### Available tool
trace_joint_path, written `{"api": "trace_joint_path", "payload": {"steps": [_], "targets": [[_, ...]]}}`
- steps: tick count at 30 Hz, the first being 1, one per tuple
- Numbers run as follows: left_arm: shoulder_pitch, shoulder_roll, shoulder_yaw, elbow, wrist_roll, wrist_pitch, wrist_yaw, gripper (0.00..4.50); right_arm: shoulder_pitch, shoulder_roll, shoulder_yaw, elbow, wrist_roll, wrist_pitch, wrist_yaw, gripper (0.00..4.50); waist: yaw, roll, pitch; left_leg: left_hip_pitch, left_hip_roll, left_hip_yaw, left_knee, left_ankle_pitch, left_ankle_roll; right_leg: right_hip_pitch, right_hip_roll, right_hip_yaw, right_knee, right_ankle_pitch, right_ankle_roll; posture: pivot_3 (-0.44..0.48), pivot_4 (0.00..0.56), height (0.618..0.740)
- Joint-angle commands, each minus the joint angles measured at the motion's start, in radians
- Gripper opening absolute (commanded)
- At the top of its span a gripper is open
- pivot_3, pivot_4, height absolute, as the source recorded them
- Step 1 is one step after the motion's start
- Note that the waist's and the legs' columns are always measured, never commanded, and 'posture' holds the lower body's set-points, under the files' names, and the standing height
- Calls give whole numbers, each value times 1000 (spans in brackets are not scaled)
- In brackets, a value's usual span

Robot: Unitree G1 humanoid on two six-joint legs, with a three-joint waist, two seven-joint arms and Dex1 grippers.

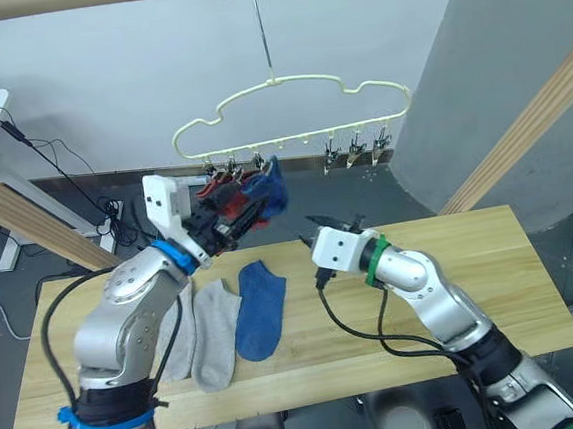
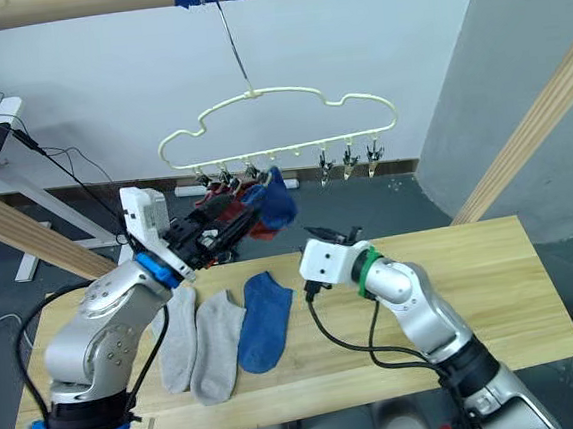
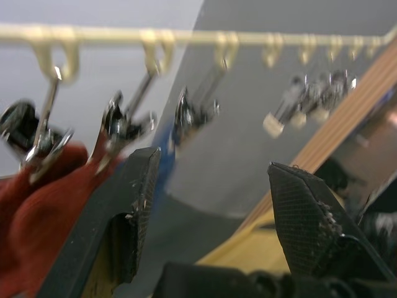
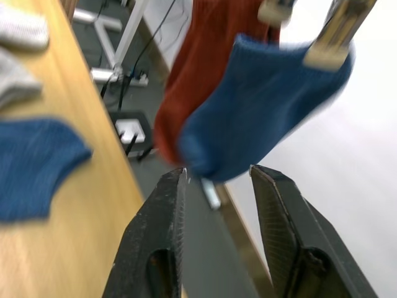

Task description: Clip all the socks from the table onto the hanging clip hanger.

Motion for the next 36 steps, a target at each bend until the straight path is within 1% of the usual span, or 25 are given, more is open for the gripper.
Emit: {"api": "trace_joint_path", "payload": {"steps": [1,4,6,9,12,15,19,32,36], "targets": [[36,47,-11,-69,34,-78,-83,3067,29,-36,-43,-116,37,26,49,1740,0,0,0,0,0,0,0,0,0,0,0,0,0,0,0,-245,288,740],[60,87,-6,-82,38,-109,-142,3067,59,-55,-102,-196,69,80,63,1740,0,0,0,0,0,1,1,0,0,0,0,1,0,0,0,-243,283,740],[61,111,3,-86,34,-128,-179,3067,71,-24,-174,-272,127,182,53,1740,1,0,0,0,0,0,1,0,0,0,0,0,1,0,0,-245,281,740],[52,130,12,-89,9,-122,-209,3067,47,6,-228,-355,189,313,65,1740,1,0,0,0,0,0,1,0,0,0,0,0,1,0,-1,-248,277,740],[45,159,15,-97,-10,-110,-249,3067,0,62,-282,-430,266,469,52,1740,-2,0,0,0,0,0,1,0,0,0,0,0,1,0,-1,-253,274,740],[33,169,11,-99,-15,-107,-258,3067,-40,101,-301,-462,307,577,24,1740,-2,0,0,0,1,-1,0,0,0,0,1,0,1,1,-1,-255,272,740],[0,157,1,-92,-8,-107,-246,3067,-82,154,-303,-447,335,651,-36,1740,-2,0,0,0,0,0,0,0,0,0,0,0,1,1,-1,-251,263,740],[-26,132,-25,-89,13,-114,-231,3067,-174,199,-296,-318,371,690,-150,1740,-3,1,-1,-1,0,1,0,0,0,-2,0,1,2,1,-1,-241,252,740],[-33,126,-37,-81,18,-120,-236,3067,-226,236,-303,-241,387,697,-185,1740,-4,1,-1,-1,0,2,0,0,0,-2,0,1,2,1,-1,-240,249,740]]}}
